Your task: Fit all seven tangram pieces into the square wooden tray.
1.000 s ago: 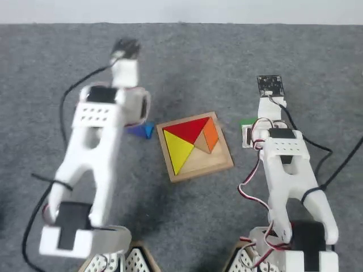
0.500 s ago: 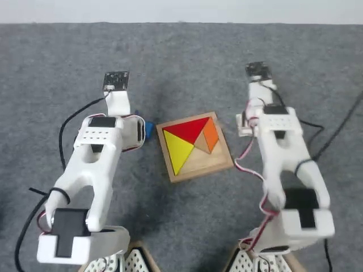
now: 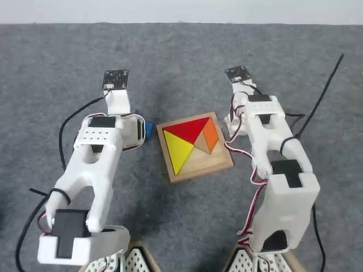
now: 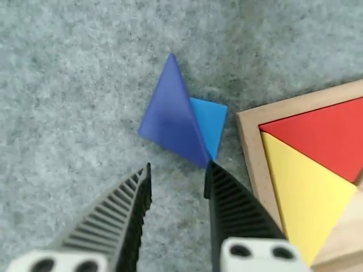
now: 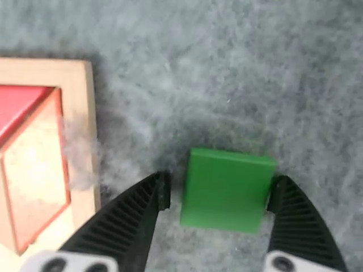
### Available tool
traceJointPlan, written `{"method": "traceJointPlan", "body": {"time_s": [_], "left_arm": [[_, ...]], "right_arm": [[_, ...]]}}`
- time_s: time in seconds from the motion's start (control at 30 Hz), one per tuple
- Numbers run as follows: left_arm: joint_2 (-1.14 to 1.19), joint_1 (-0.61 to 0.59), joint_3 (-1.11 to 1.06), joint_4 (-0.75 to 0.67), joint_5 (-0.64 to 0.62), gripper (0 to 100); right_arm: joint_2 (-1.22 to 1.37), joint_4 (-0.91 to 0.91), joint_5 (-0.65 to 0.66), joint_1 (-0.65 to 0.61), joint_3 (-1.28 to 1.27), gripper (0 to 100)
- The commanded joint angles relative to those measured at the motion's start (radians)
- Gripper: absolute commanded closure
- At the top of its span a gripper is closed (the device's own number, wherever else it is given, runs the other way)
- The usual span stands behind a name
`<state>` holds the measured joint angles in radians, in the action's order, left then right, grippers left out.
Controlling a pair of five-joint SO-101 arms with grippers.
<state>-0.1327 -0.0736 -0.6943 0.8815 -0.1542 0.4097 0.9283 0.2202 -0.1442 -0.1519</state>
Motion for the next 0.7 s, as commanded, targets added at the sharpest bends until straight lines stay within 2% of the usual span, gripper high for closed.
{"method": "traceJointPlan", "body": {"time_s": [0.0,0.17,0.4,0.67], "left_arm": [[-0.049,-0.009,0.005,-0.021,-0.005,85],[-0.049,-0.009,0.005,-0.021,-0.005,85],[-0.049,-0.009,0.005,-0.021,-0.005,85],[-0.049,-0.009,0.005,-0.023,-0.005,85]], "right_arm": [[-0.008,0.010,0.014,0.022,0.044,76.3],[0.001,0.012,0.014,0.027,0.043,93.0],[-0.002,0.013,0.020,0.028,0.044,92.9],[-0.236,0.015,0.018,0.024,-0.095,93.1]]}}
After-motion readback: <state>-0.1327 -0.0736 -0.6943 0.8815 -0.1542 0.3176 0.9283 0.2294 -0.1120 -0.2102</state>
